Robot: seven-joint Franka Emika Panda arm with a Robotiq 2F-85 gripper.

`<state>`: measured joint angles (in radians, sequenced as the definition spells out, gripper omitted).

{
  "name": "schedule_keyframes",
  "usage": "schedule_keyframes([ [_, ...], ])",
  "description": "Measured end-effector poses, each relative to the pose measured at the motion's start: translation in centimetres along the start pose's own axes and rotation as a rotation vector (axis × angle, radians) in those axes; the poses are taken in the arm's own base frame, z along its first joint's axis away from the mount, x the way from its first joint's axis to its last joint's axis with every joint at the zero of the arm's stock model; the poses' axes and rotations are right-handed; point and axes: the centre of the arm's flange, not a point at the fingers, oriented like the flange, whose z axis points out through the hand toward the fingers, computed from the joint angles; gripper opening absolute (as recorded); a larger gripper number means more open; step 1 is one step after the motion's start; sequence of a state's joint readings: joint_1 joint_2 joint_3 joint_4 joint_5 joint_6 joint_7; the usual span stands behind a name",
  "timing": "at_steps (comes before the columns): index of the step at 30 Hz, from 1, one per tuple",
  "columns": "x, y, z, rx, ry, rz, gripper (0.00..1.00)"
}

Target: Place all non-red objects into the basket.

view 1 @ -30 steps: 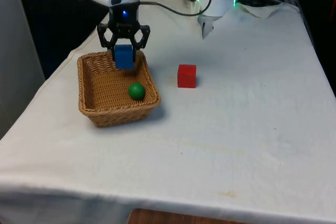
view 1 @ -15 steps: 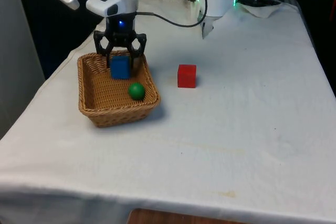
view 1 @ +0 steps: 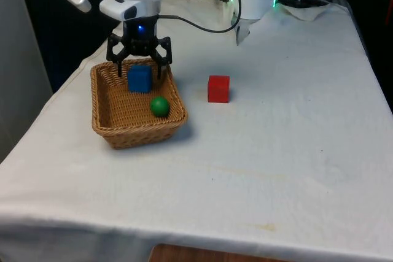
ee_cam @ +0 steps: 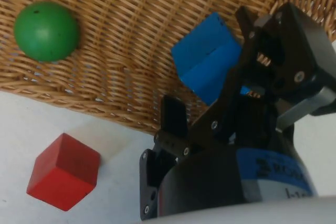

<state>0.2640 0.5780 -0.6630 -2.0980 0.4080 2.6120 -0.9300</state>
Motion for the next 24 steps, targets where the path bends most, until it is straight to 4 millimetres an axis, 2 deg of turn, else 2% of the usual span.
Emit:
schedule_keyframes([
  [8,0.0,0.4,-1.5,0.014,0.023,0.037,1.0],
  [16,-0.3,-0.4,-3.9,0.036,0.062,0.062,1.0],
  [24,0.1,-2.9,-5.6,0.059,0.087,0.066,1.0],
])
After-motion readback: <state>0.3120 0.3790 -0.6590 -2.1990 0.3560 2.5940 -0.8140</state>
